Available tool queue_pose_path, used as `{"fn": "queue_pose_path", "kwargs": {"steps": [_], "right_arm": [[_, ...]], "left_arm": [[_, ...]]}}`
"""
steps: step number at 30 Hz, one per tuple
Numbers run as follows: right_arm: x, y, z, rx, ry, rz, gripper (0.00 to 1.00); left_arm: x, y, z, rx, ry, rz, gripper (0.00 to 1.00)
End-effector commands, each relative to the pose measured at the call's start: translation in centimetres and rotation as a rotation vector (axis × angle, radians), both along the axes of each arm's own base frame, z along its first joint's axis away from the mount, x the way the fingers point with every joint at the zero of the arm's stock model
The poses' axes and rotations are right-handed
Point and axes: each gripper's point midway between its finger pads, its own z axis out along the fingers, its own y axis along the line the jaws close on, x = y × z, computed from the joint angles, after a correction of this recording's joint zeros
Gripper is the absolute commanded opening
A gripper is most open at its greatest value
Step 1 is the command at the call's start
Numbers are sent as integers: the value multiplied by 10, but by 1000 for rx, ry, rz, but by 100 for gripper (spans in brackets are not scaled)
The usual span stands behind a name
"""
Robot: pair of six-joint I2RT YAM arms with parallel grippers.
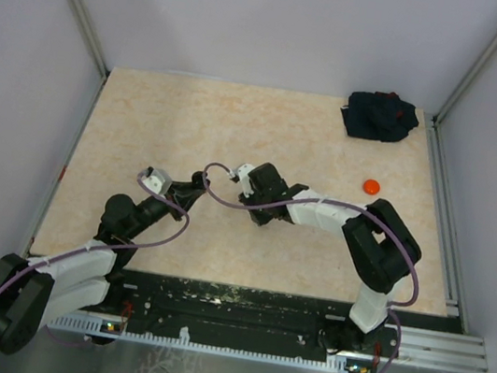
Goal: Insert the wireless bluetooth earbuds into the charging case
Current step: Adjust the earbud at the center of the board.
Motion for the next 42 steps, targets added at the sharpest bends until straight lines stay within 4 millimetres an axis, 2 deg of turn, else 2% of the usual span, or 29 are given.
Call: {"fn": "queue_pose_path", "kwargs": {"steps": [1,7,14,27,33,42], "right_arm": [[21,-25,15,-135,-127,-136,17],[42,-74,30,-350,-303,-376,12],[41,-109,38,-488,-443,-591,12],[2,-107,-13,-710,-472,-622,13],[-12,-83,-20,-639,-420,-565,21],[-19,-53,-16,-499,-313,-510,30]], "left_arm": [[-3,-1,3,-14,-11,-7,0],[-2,4,4,-21,-18,19,0],[1,11,6,-29,-19,64,0],[3,17,6,-33,-14,106,0],[3,18,7,-35,-15,109,0],[3,18,7,-36,-16,107,0]]}}
